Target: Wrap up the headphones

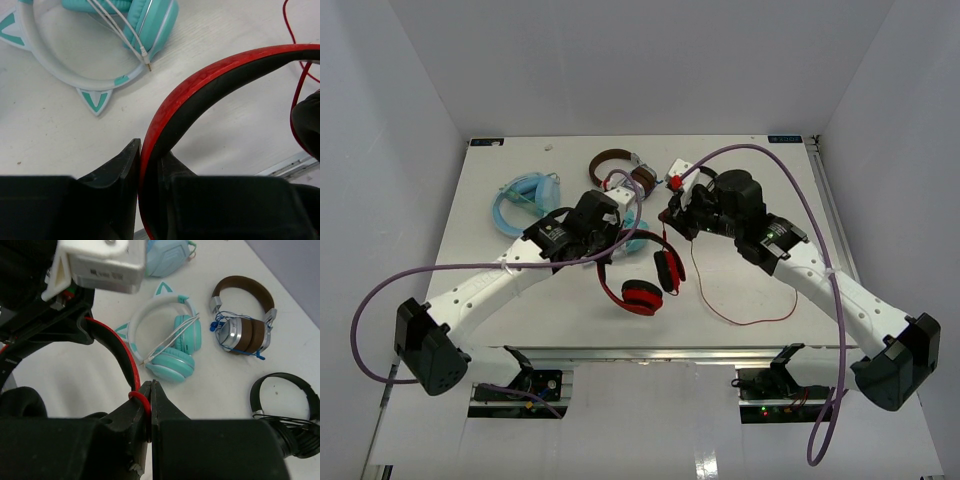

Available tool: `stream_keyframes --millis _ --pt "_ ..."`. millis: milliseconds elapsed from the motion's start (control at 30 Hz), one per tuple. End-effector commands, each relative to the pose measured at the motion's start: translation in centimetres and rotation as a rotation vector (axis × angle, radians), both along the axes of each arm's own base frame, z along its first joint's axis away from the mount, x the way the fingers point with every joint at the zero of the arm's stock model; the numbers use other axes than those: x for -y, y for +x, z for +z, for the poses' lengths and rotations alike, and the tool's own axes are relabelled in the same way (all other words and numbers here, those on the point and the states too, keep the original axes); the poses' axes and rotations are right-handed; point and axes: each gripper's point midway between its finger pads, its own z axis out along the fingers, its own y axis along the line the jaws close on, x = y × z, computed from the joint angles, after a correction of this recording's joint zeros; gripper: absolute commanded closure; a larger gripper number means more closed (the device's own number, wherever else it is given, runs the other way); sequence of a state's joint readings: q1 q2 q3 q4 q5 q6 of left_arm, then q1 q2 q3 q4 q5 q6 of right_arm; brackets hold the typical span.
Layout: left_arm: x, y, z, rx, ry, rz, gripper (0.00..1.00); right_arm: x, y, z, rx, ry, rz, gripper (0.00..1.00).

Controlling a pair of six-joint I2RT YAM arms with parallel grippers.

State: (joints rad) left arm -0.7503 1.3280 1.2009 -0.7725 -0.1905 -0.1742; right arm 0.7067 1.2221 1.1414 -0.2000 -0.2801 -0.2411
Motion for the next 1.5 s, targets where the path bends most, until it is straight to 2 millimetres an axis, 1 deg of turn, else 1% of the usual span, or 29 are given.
stream_keyframes --millis 0,100,233,300,400,433,533,567,700,767,900,933,1033,1200,1300,1400,1467 --pt "-2.3 1.7 2.3 0.116 0.079 0.145 1.00 -1.0 -0.3 2.3 0.009 0.039 0.049 0.92" --pt "-3.0 2.0 3.4 0.163 0.067 0.185 1.00 -1.2 -0.1 2.0 -0.007 0.036 0.048 0.92" --pt "-3.2 2.0 4.7 0.211 0.027 0.195 1.00 -1.6 -0.1 1.7 -0.030 0.041 0.057 0.92" --pt "-3.2 1.9 5.0 0.224 0.007 0.190 1.00 -1.9 0.1 1.6 -0.042 0.042 0.055 0.92" --pt "-3.6 2.1 5.1 0.244 0.011 0.215 1.00 -2.1 -0.1 1.5 -0.068 0.052 0.063 0.92" --pt "-4.4 2.5 5.1 0.265 0.037 0.258 1.00 -2.3 -0.5 1.6 -0.081 0.061 0.080 0.92" --pt "-5.7 3.1 5.3 0.291 0.083 0.345 1.00 -3.2 -2.4 1.9 -0.130 0.094 0.172 0.92" --pt "-6.0 3.2 5.5 0.299 0.092 0.371 1.00 -3.6 -3.4 2.0 -0.149 0.107 0.222 0.92" --pt "-6.9 3.5 6.5 0.324 0.098 0.440 1.00 -4.9 -5.9 2.4 -0.191 0.142 0.323 0.92" --pt "-7.2 3.5 6.6 0.328 0.111 0.465 1.00 -5.3 -7.0 3.0 -0.193 0.167 0.370 0.92" --pt "-7.6 3.6 6.0 0.321 0.135 0.502 1.00 -6.2 -8.7 4.0 -0.222 0.218 0.466 0.92" --pt "-7.6 3.6 5.9 0.318 0.134 0.507 1.00 -6.5 -9.2 4.1 -0.231 0.224 0.489 0.92" --pt "-7.6 3.7 6.2 0.323 0.118 0.522 1.00 -7.3 -10.2 3.7 -0.253 0.239 0.521 0.92" --pt "-8.1 3.6 7.1 0.339 0.066 0.592 1.00 -8.6 -10.5 2.7 -0.272 0.280 0.526 0.92" --pt "-8.1 3.4 7.4 0.339 0.022 0.615 1.00 -9.5 -11.1 2.3 -0.272 0.286 0.527 0.91" --pt "-7.2 3.1 7.8 0.324 -0.062 0.589 1.00 -10.2 -11.0 2.4 -0.254 0.296 0.518 0.90" --pt "-6.5 2.8 7.8 0.310 -0.112 0.562 1.00 -10.6 -10.4 2.4 -0.256 0.303 0.493 0.90"
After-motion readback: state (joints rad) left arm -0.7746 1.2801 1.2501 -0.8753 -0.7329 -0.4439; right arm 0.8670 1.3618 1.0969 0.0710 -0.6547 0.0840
